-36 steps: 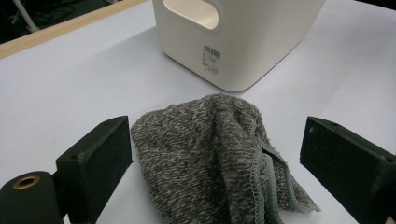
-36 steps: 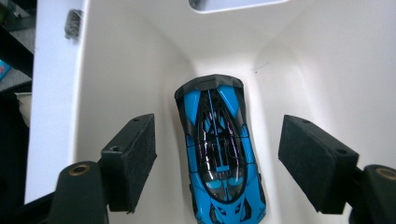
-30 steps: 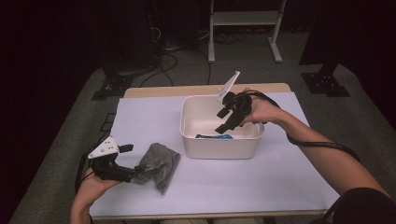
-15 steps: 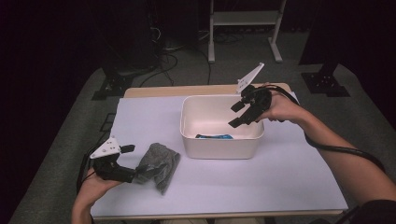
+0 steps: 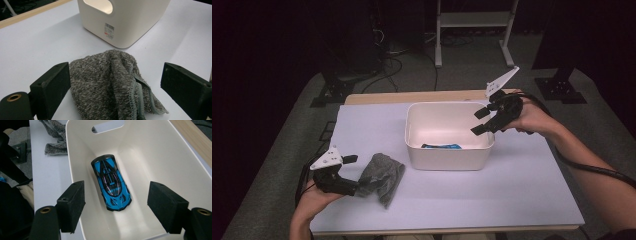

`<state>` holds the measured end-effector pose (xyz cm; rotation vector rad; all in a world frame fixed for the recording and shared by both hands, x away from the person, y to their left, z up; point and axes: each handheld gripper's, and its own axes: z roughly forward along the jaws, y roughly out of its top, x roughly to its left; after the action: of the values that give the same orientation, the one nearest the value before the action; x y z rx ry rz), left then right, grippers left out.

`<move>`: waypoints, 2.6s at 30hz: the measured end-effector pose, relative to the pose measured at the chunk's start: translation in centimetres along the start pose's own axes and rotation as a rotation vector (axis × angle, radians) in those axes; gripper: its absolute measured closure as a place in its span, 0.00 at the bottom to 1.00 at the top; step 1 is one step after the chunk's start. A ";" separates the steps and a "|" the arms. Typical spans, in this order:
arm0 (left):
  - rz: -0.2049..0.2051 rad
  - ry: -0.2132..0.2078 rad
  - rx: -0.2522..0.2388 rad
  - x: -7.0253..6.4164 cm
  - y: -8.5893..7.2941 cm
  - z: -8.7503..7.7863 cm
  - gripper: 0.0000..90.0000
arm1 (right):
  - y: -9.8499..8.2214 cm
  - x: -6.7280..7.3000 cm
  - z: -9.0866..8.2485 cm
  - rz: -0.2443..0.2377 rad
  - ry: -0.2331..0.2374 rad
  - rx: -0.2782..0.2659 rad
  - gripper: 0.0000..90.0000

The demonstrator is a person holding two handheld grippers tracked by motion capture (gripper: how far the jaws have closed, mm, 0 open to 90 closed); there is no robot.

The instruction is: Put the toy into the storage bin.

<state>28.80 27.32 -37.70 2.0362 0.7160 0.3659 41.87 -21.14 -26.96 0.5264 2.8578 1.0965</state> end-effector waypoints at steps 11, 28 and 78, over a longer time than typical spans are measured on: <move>0.006 -0.006 0.000 -0.2 0.1 0.0 0.09 | -1.8 0.1 -1.5 0.038 -0.020 -0.039 0.33; 0.010 -0.010 0.003 -0.2 0.1 0.3 0.09 | -6.5 0.3 -3.7 0.125 -0.061 -0.062 0.33; 0.021 -0.007 0.009 -0.7 0.2 0.9 0.09 | -19.9 3.0 0.2 0.358 -0.056 -0.110 0.32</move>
<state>28.78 26.20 -37.96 2.0538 0.6934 0.3676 33.10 -33.82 -39.88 1.0724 2.6999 1.2506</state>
